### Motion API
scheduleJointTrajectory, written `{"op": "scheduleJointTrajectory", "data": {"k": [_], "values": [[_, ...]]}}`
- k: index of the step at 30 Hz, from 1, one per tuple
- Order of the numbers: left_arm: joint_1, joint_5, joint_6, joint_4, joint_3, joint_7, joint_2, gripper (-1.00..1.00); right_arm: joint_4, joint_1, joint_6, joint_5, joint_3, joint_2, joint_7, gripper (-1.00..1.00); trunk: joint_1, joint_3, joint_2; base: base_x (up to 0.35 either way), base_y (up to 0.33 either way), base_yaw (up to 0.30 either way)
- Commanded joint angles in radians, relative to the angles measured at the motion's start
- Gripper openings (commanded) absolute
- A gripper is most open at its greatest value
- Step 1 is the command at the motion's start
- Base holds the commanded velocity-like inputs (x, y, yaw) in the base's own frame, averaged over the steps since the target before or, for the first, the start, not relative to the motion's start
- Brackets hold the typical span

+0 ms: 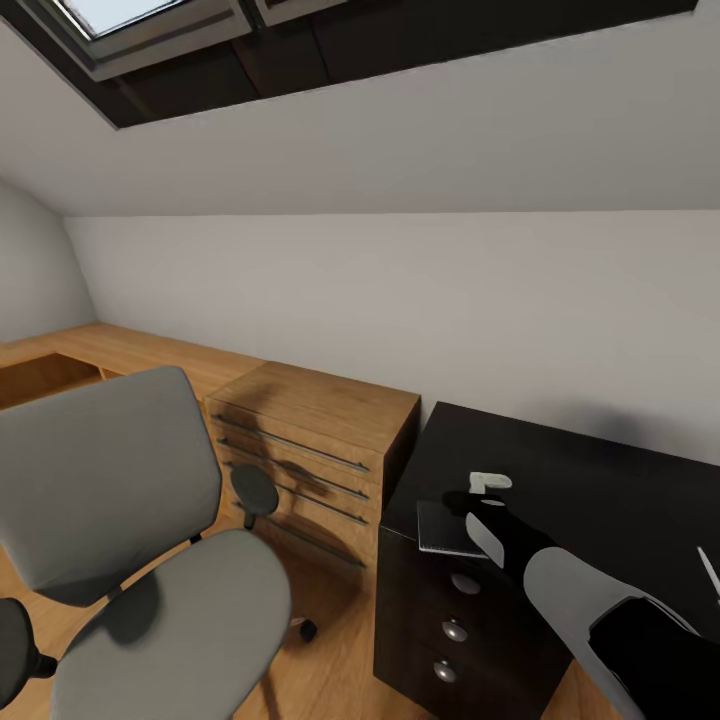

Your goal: In the bedroom, organize the workspace by keeping the computer under the desk, ensuring the monitor is on the desk, placing the keyboard on the desk next to the monitor, placing the mouse on the desk next to the keyboard, moving the folder from the swivel chair onto the desk next to the mouse, stacking the notebook on top of the folder with the pen on top of the notebook, and positioning the swivel chair next to the desk.

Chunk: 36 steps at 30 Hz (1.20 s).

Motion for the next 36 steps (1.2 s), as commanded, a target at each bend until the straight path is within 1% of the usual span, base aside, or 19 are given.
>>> {"op": "scheduleJointTrajectory", "data": {"k": [1, 5, 15, 36], "values": [[0.000, 0.011, -0.001, -0.001, -0.007, -0.005, 0.000, 1.00, 0.068, 0.000, 0.011, -0.005, 0.009, -0.003, -0.009, 1.00, 0.000, -0.001, 0.000, 0.000, 0.000, 0.000], [0.000, 0.011, -0.001, -0.001, -0.006, -0.005, 0.000, 1.00, 0.067, 0.000, 0.011, -0.005, 0.009, -0.006, -0.009, 1.00, 0.000, -0.001, 0.000, -0.057, 0.000, 0.000], [0.000, 0.011, 0.000, -0.001, -0.006, -0.005, 0.001, 1.00, 0.067, 0.000, 0.011, -0.005, 0.010, -0.008, -0.009, 1.00, 0.000, -0.001, 0.000, -0.168, 0.000, 0.000], [0.000, 0.011, 0.000, -0.001, -0.006, -0.005, 0.005, 1.00, 0.067, 0.000, 0.010, -0.005, 0.009, -0.010, -0.010, 1.00, 0.000, -0.001, 0.000, -0.013, 0.000, 0.000]]}}
